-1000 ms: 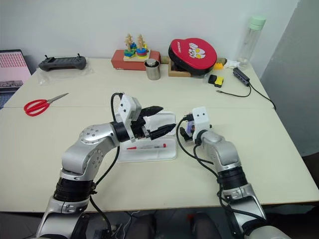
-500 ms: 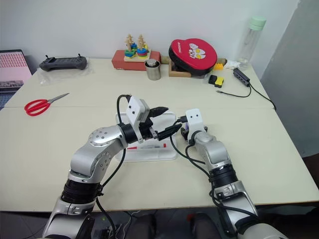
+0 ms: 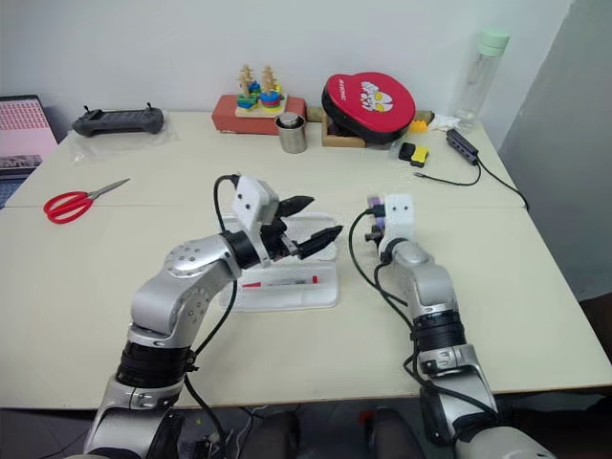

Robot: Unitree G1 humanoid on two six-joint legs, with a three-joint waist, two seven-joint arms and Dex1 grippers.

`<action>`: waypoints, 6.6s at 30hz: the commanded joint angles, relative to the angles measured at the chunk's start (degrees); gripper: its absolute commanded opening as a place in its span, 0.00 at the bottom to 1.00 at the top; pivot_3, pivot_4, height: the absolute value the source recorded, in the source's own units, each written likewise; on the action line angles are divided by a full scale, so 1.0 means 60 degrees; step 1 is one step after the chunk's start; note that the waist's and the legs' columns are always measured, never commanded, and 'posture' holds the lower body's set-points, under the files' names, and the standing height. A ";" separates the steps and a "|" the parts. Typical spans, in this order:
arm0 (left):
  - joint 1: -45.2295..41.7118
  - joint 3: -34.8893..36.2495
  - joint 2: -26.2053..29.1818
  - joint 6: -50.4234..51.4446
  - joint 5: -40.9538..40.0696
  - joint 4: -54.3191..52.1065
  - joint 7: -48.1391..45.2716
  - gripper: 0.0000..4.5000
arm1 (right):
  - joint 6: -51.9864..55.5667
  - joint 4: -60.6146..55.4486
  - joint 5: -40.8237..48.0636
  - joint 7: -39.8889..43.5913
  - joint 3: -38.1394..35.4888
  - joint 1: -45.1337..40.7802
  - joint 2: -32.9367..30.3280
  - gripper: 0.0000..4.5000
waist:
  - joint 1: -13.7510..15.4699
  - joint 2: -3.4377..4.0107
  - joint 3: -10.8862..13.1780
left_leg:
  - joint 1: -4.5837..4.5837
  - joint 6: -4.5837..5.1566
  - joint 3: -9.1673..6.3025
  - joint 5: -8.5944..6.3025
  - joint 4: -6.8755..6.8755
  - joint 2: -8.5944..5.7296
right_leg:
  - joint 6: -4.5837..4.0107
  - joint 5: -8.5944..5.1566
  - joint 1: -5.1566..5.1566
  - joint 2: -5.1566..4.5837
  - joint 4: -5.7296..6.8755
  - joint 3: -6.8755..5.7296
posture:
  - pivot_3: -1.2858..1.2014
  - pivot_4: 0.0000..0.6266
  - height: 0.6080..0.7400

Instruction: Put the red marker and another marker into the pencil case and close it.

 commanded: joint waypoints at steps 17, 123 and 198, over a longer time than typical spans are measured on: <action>0.6929 0.5158 0.3810 -0.0181 -0.1987 -0.1149 -0.3447 1.00 | 0.0727 -0.1873 0.0724 0.6937 0.5003 -0.1299 -0.1565 0.24 | -0.0092 -0.0007 -0.0004 | 0.0034 -0.0002 0.0005 -0.0001 -0.0082 0.0011 | -0.0112 -0.0091 -0.0013 -0.0020 -0.0006 -0.0025 | 0.52 0.24 1.00; 0.3343 0.1617 0.3767 -0.0794 -0.1345 -0.0498 -0.3523 1.00 | 0.1044 -0.3056 0.0310 0.7262 0.4865 0.0321 -0.3299 0.06 | -0.0021 -0.0020 -0.0002 | 0.0044 -0.0004 0.0006 0.0000 -0.0076 0.0007 | -0.0062 -0.0072 0.0002 -0.0008 -0.0008 -0.0014 | 0.52 0.24 1.00; 0.4659 0.4512 0.3992 0.1339 -0.4287 -0.1788 -0.1371 1.00 | -0.0301 -0.0314 -0.1639 0.7543 0.5276 -0.0046 -0.1452 0.01 | -0.0093 -0.0055 -0.0023 | 0.0095 -0.0010 0.0018 -0.0003 -0.0118 0.0016 | -0.0055 -0.0065 0.0017 -0.0004 0.0003 -0.0011 | 0.52 0.24 1.00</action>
